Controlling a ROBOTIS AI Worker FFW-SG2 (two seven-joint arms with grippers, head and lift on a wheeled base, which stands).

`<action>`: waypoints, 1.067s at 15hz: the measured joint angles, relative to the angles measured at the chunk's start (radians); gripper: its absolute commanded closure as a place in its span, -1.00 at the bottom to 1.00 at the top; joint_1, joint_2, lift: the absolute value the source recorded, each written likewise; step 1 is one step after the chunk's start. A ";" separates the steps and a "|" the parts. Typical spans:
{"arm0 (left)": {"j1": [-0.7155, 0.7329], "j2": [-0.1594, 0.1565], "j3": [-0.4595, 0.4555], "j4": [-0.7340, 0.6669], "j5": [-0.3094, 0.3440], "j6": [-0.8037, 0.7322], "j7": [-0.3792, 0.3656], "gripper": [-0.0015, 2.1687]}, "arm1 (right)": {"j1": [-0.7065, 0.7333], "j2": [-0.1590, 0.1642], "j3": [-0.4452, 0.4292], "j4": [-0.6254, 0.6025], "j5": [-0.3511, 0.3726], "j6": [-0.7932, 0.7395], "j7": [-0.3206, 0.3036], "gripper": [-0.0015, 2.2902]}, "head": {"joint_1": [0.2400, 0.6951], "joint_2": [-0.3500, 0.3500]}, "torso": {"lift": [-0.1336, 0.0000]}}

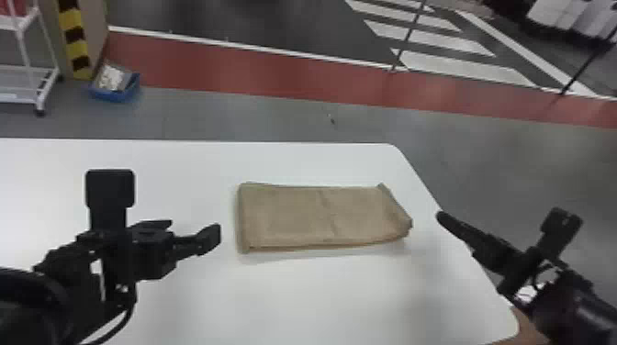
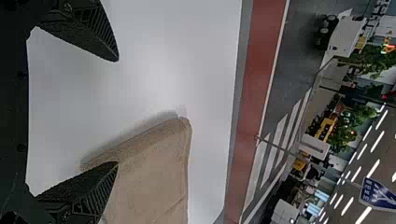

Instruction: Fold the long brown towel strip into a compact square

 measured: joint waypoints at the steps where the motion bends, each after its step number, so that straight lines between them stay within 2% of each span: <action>1: 0.000 0.000 0.000 0.000 -0.018 -0.008 0.000 -0.90 | -0.001 0.001 0.006 0.000 -0.002 0.003 0.002 0.00 | 1.00 -1.00 | -0.85; 2: -0.001 0.001 0.004 -0.001 -0.035 -0.016 0.000 -0.90 | -0.001 0.004 0.011 -0.003 -0.012 0.013 0.005 0.72 | 1.00 -1.00 | -0.85; 3: -0.001 0.004 0.013 -0.001 -0.044 -0.020 0.000 -0.90 | -0.002 0.006 0.022 -0.013 -0.028 0.034 0.003 0.91 | 1.00 -1.00 | -0.85; 5: 0.002 0.008 0.032 -0.002 -0.048 -0.028 -0.002 -0.90 | 0.000 0.017 0.068 -0.046 -0.038 0.067 -0.005 0.91 | 1.00 -1.00 | -0.85; 9: 0.025 0.013 0.058 -0.022 -0.047 -0.058 -0.018 -0.81 | 0.007 0.076 0.169 -0.113 -0.012 0.075 -0.024 0.91 | 1.00 -1.00 | -0.85; 16: 0.048 0.011 0.031 -0.050 -0.049 -0.058 -0.020 -0.83 | 0.009 0.090 0.216 -0.101 0.019 0.034 -0.051 0.91 | 1.00 -1.00 | -0.85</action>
